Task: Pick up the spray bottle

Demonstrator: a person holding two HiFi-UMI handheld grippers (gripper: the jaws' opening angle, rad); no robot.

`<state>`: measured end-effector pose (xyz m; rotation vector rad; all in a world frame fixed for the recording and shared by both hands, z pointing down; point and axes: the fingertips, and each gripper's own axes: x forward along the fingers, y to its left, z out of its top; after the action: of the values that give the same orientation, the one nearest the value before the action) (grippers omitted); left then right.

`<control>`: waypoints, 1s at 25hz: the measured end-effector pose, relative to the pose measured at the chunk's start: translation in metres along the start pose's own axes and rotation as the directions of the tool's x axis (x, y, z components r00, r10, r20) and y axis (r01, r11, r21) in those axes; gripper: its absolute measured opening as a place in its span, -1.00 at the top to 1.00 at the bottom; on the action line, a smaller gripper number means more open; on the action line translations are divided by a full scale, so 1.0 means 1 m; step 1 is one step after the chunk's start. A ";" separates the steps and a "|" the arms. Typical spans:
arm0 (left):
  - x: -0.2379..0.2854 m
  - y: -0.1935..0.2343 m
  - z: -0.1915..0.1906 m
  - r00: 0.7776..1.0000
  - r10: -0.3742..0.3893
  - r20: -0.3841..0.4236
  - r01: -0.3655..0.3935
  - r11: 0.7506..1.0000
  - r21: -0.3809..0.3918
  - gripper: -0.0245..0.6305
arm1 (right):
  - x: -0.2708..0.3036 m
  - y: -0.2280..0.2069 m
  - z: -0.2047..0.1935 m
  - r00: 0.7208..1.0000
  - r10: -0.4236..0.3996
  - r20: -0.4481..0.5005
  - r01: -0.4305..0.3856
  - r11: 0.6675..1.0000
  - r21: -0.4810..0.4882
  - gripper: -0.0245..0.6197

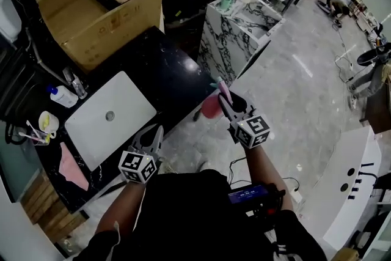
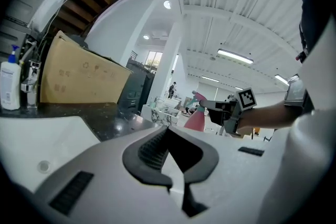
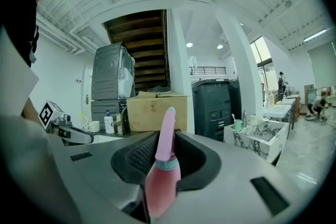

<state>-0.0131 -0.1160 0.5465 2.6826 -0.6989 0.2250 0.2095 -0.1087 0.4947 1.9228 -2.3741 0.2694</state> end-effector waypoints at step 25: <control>0.072 -0.117 -0.045 0.998 0.002 -0.070 -0.002 1.000 0.007 0.90 | -0.156 -0.113 -0.068 0.999 -0.047 0.008 0.046 0.995 0.090 0.59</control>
<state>0.1039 -0.0354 0.5706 2.6662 -0.6802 0.3209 0.3495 0.0317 0.5453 2.0194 -2.3589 0.3699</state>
